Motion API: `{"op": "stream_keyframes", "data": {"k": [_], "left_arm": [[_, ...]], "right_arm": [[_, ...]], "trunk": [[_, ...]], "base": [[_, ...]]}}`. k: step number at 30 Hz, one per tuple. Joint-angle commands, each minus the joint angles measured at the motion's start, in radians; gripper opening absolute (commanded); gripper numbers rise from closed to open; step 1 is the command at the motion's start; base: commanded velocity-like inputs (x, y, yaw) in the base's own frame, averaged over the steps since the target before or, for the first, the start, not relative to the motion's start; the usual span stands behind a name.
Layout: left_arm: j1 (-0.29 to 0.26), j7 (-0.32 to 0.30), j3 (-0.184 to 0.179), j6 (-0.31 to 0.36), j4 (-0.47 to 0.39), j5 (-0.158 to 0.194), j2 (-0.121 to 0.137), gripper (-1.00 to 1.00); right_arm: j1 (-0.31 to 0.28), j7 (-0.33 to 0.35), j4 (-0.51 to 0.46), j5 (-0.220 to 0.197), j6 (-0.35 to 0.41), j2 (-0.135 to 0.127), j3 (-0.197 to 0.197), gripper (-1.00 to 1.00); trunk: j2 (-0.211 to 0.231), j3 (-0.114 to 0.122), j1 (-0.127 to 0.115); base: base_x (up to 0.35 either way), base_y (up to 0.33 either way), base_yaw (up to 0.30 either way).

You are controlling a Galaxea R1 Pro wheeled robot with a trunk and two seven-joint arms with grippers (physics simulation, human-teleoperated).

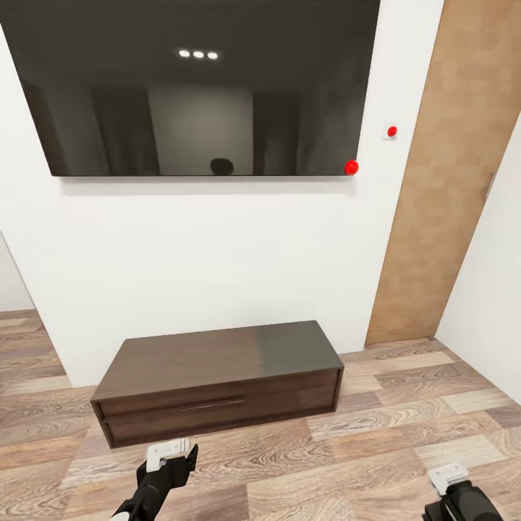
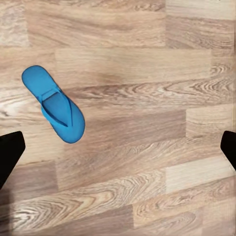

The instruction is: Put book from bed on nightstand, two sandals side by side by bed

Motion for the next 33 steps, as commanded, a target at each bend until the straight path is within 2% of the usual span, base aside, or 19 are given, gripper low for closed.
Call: {"op": "stream_keyframes", "data": {"k": [1, 10, 33], "left_arm": [[0.000, -0.001, 0.001, 0.006, -0.002, 0.010, -0.001, 1.00], [0.000, -0.002, 0.000, 0.007, -0.002, 0.009, -0.002, 1.00], [0.000, -0.009, 0.002, 0.012, -0.011, 0.010, 0.000, 1.00]], "right_arm": [[0.000, 0.009, 0.000, 0.016, 0.004, 0.000, 0.005, 1.00], [0.000, 0.008, -0.033, 0.024, 0.011, 0.000, 0.012, 1.00], [-0.001, 0.007, -0.056, 0.022, 0.013, 0.001, 0.013, 1.00]], "trunk": [[0.000, -0.001, 0.000], [0.000, -0.001, 0.000], [-0.161, -0.073, 0.088]], "base": [[0.000, 0.000, 0.000], [0.000, 0.000, 0.000], [0.000, 0.000, 0.000]]}}
